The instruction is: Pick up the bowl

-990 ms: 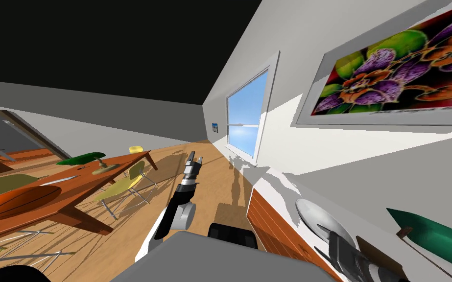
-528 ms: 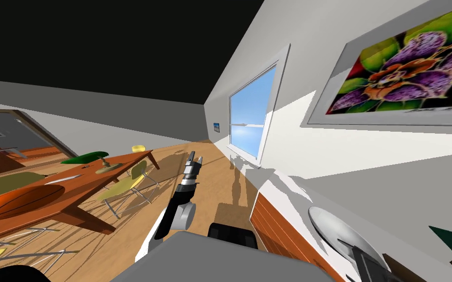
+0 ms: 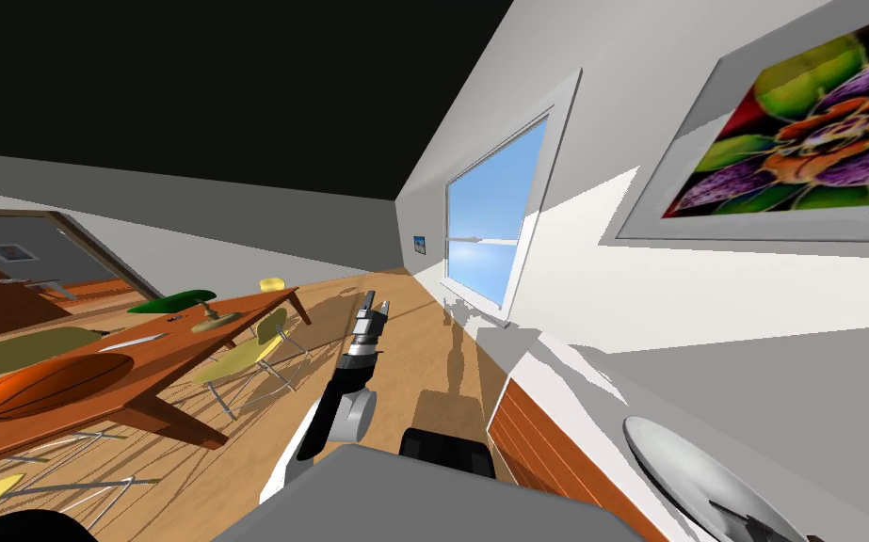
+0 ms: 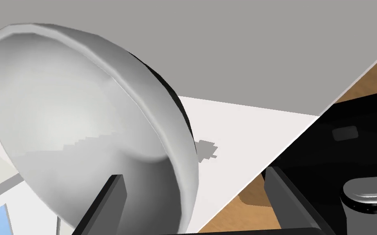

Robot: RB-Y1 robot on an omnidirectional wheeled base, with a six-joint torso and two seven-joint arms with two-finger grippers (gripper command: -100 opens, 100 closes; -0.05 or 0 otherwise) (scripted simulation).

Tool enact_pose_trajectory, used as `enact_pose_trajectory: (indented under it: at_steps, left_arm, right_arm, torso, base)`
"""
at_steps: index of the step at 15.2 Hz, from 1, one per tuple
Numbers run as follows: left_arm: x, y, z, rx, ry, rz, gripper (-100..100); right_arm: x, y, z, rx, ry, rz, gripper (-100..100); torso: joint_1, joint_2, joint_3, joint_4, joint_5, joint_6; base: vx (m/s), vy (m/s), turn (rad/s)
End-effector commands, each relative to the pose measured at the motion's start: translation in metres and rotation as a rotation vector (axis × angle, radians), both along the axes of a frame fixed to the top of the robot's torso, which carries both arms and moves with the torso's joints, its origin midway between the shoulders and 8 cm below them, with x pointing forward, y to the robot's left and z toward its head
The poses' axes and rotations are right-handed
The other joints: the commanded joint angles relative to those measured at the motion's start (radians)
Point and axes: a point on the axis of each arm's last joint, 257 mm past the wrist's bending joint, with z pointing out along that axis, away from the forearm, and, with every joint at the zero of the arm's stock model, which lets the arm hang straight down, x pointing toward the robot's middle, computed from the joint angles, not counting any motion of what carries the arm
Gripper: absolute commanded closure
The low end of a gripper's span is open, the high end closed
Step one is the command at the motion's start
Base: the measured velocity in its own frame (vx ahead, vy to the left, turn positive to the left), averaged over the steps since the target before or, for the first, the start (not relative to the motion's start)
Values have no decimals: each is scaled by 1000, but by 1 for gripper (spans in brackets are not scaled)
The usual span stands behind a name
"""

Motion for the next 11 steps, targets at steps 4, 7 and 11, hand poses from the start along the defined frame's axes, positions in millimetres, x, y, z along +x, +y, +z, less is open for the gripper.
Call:
enact_pose_trajectory:
  at_steps: [4, 7, 11]
  left_arm:
    - [0, 0, 0, 0, 0, 0, 0]
    - [0, 0, 0, 0, 0, 0, 0]
    - [0, 0, 0, 0, 0, 0, 0]
  right_arm:
    - [-31, -44, 9, -131, 96, 72, -100]
    - [-25, -41, 5, -116, 81, 67, -100]
    - [-23, -47, 1, -122, 82, 80, -100]
  torso:
    - [2, -1, 0, 0, 0, 0]
    - [0, 1, 0, 0, 0, 1]
    - [-3, 0, 0, 0, -1, 1]
  base:
    - [50, 76, 43]
    - [27, 27, -31]
    - [38, 4, -54]
